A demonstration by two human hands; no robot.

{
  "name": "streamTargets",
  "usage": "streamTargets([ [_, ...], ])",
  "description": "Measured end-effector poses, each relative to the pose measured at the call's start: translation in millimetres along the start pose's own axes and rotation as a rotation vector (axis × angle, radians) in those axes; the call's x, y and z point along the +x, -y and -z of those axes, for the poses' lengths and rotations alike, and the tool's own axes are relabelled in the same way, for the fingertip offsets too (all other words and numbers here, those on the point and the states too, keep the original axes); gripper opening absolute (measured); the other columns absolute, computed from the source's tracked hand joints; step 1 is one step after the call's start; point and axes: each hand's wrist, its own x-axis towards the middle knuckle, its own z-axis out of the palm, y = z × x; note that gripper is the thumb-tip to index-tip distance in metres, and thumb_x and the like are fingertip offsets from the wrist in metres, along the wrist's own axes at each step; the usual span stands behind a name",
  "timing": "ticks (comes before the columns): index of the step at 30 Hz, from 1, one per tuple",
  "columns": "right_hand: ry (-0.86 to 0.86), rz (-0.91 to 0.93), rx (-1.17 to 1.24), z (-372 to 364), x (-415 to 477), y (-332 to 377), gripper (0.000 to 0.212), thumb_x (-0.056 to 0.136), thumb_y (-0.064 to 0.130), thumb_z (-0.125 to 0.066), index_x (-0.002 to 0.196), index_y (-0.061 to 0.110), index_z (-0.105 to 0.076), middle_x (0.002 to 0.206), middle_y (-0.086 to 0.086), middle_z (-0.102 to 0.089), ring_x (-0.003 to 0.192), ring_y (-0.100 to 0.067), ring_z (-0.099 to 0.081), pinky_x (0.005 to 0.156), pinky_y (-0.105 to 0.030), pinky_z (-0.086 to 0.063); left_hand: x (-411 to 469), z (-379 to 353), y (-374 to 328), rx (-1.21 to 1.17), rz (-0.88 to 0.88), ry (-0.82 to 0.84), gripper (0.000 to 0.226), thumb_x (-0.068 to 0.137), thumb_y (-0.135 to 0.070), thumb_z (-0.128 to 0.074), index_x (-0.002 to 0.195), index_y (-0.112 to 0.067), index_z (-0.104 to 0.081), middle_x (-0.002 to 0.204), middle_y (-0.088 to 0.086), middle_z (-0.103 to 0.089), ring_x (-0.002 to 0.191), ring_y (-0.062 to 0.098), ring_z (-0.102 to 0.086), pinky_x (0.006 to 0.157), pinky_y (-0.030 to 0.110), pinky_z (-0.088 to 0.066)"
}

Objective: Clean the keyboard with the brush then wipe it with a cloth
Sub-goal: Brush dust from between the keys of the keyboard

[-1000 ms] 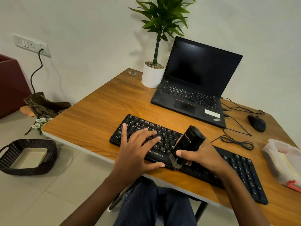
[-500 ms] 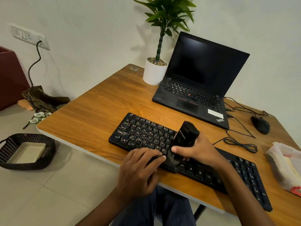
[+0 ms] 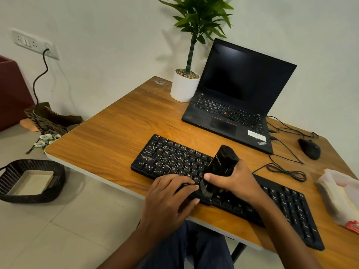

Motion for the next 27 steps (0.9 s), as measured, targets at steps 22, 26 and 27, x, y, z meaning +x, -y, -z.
streamTargets([
  [22,-0.307,-0.058,-0.136,4.3,58.6,-12.6,0.039,0.072,0.030,-0.077,0.096,0.007,-0.058,0.087,-0.004,-0.064,0.065,-0.008,-0.061,0.053,-0.017,-0.049,0.1,0.2,-0.4,-0.014,0.010,-0.020,0.025,0.086,-0.040,-0.060,0.104,-0.024,-0.068,0.111,-0.007,-0.063,0.107,0.013,-0.054,0.093,0.029,-0.040],
  [26,-0.343,-0.071,-0.077,0.3,68.7,-17.1,0.037,0.074,0.028,-0.076,0.097,0.007,-0.057,0.082,-0.002,-0.065,0.066,-0.009,-0.063,0.056,-0.019,-0.053,0.0,-0.2,-0.2,-0.016,0.008,-0.020,0.025,0.086,-0.040,-0.060,0.104,-0.024,-0.068,0.111,-0.008,-0.063,0.107,0.012,-0.053,0.093,0.029,-0.040],
  [27,-0.293,-0.073,-0.067,0.4,66.5,-17.1,0.036,0.074,0.026,-0.076,0.096,0.004,-0.058,0.077,-0.004,-0.066,0.057,-0.009,-0.062,0.050,-0.018,-0.051,0.0,-0.3,-0.2,-0.018,0.008,-0.020,0.025,0.086,-0.040,-0.061,0.104,-0.024,-0.068,0.111,-0.008,-0.063,0.107,0.012,-0.053,0.093,0.029,-0.040],
])
